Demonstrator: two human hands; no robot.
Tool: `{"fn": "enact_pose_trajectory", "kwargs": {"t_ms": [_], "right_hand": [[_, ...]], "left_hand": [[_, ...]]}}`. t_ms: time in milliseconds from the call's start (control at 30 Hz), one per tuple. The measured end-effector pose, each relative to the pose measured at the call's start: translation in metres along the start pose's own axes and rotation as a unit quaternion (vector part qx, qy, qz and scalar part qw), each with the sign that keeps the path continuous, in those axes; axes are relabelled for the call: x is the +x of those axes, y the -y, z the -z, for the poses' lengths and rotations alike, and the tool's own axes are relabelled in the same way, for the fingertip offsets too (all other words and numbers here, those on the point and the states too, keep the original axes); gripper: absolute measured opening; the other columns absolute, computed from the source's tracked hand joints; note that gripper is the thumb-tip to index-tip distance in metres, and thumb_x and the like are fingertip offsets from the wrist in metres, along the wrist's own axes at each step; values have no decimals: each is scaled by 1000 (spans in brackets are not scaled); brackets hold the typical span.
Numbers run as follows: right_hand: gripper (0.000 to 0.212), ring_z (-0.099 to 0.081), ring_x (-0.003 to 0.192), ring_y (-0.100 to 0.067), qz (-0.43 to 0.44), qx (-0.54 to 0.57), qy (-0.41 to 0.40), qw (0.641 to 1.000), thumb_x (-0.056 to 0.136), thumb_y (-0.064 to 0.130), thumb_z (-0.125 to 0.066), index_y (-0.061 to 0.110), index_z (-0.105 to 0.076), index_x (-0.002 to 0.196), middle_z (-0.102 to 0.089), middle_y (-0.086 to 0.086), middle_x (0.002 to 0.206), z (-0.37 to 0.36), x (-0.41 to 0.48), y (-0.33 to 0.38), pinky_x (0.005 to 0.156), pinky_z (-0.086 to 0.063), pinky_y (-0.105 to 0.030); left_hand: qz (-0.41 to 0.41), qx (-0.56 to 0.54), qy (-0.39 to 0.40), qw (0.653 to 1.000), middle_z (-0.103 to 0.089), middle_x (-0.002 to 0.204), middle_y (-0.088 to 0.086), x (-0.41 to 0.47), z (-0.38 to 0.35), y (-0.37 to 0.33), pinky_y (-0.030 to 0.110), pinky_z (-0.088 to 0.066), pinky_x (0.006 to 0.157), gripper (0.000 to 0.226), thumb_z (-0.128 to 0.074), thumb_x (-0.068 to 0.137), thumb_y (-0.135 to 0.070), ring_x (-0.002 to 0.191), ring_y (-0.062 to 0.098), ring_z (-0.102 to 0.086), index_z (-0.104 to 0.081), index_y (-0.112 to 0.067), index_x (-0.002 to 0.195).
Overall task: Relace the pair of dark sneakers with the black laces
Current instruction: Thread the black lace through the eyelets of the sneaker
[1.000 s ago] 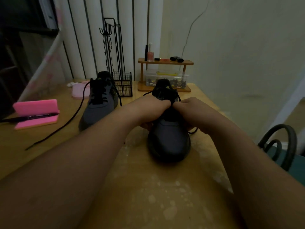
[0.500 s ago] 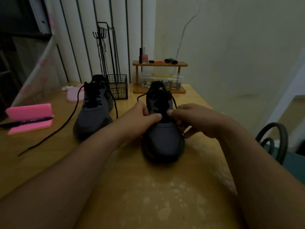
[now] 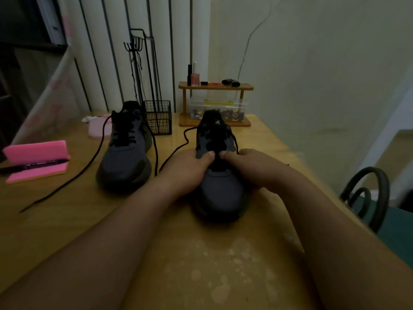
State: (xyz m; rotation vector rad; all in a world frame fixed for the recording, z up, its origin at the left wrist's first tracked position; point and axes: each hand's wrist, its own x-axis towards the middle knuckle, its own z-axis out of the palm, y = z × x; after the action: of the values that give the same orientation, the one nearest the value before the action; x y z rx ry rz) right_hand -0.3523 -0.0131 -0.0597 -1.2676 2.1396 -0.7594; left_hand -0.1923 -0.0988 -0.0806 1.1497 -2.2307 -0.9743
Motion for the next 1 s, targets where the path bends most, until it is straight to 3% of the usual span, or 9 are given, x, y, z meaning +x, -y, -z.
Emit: {"fn": "enact_pose_trajectory", "kwargs": {"t_ms": [133,267,400,467,600,633,700,800,1000], "right_hand": [[60,-66,86,-30,26,-94,-91,991,92,73,-47,15,-56,108,-64,-8,96,-4,1,4,78,-59,-46],[58,-60,82,-28,78,-171,-193,963,97,76,-36,19,-51,95,-58,-4,85,-8,4,6,61,-39,-38],[44,-54,72,-21,84,-177,-180,964,102,62,-40,24,-45,79,-55,-2,79,-7,7,11,57,-34,-35],[40,-56,71,-20,90,-167,-179,965,101,57,-43,23,-48,80,-57,-2,78,-6,5,11,57,-36,-34],[18,-63,73,-20,191,-61,-166,966,102,42,-59,25,-54,99,-64,1,82,13,-9,6,68,-55,-45],[8,-62,72,-18,224,-43,-143,963,102,32,-62,28,-56,106,-63,1,81,22,-14,9,70,-56,-48],[22,-58,72,-11,247,-65,-68,964,101,15,-61,33,-59,114,-60,5,83,35,-21,18,65,-53,-41],[33,-54,77,-7,210,-181,23,960,100,8,-59,34,-56,119,-56,8,92,33,-22,26,64,-40,-27],[22,-53,77,-13,218,-211,19,953,95,10,-64,26,-53,106,-55,5,90,30,-15,28,64,-38,-29]], "left_hand": [[19,79,-63,995,-64,92,1,6,-1,1,36,-45,64,49,-49,94,-69,82,23,-61,-57,-21,96],[7,131,-103,986,-62,90,5,15,3,-3,35,-41,58,68,-45,83,-82,82,30,-64,-55,-18,106],[-7,152,-93,984,-58,81,6,16,10,-13,33,-36,58,42,-46,93,-63,75,31,-59,-49,-22,80],[-17,164,-86,983,-58,81,8,13,11,-16,33,-34,57,39,-45,98,-54,73,30,-57,-49,-20,77],[-110,126,-79,983,-59,93,-2,-2,26,-10,41,-50,69,27,-51,104,-48,82,21,-59,-50,-24,115],[-159,114,-59,979,-58,92,-4,-8,33,-9,42,-52,71,26,-55,104,-42,82,17,-59,-48,-28,124],[-209,129,25,969,-59,89,-5,-15,46,-11,38,-52,68,34,-59,104,-33,78,13,-60,-45,-37,135],[-184,202,111,955,-61,91,-6,-10,57,-21,28,-45,63,36,-60,103,-36,79,9,-60,-46,-39,136],[-172,222,196,939,-59,98,-7,9,74,-32,32,-50,73,31,-70,96,-42,88,14,-61,-51,-39,121]]}}
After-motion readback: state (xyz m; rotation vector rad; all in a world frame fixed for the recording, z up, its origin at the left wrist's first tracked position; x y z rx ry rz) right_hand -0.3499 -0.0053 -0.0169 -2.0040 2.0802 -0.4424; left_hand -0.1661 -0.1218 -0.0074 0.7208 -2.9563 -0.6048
